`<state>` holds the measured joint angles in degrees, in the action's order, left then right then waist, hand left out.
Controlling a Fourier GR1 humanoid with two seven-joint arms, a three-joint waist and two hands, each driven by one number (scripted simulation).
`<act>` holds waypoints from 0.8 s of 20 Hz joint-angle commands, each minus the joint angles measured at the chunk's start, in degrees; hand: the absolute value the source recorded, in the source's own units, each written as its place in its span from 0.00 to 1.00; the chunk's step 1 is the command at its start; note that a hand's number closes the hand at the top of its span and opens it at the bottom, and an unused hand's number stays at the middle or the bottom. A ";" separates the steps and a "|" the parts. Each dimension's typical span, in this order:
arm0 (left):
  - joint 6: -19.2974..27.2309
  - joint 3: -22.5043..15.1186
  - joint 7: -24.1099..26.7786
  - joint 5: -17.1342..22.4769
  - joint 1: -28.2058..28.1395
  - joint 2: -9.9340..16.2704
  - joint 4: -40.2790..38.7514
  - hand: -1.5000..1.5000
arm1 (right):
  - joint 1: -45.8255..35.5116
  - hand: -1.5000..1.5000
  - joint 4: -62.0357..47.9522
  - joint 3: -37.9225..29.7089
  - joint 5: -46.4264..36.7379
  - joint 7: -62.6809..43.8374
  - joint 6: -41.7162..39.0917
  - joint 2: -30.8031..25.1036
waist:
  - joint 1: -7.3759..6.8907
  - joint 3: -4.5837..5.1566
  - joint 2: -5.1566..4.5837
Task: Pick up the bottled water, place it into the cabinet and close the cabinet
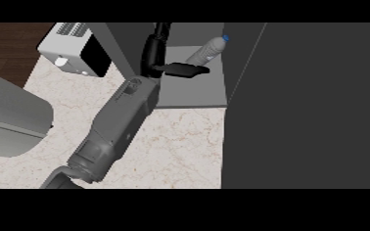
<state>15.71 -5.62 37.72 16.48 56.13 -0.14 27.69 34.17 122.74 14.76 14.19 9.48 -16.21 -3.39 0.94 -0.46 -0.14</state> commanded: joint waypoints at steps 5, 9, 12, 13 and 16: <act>-1.70 -2.07 -5.65 4.32 -14.27 0.62 16.36 0.00 | -0.02 0.00 0.15 -0.70 0.53 -1.12 1.54 0.36 | -2.92 0.44 1.01; -2.69 -5.59 -8.81 6.80 -20.50 1.23 26.68 0.00 | 1.37 0.00 -0.27 2.90 -2.61 1.43 1.52 1.64 | -3.92 0.44 1.40; 0.87 -7.88 -14.48 7.36 -23.53 2.25 36.94 0.00 | 2.51 0.00 0.97 2.19 -2.31 0.29 2.37 1.24 | -4.10 0.42 1.52; 0.39 -10.35 -11.21 6.30 -29.81 1.45 38.59 0.00 | 2.29 0.00 0.79 2.37 -2.66 0.86 1.30 0.43 | -4.31 0.43 1.47; 2.24 -14.13 -17.39 5.87 -35.82 3.19 51.66 0.00 | 3.57 0.00 5.12 0.38 0.49 -2.00 2.08 -0.46 | -4.00 0.41 1.46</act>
<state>15.86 -17.16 23.90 22.44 29.90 0.87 66.40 36.06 124.63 16.29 12.72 8.69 -14.20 -2.91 -2.47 -0.15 1.03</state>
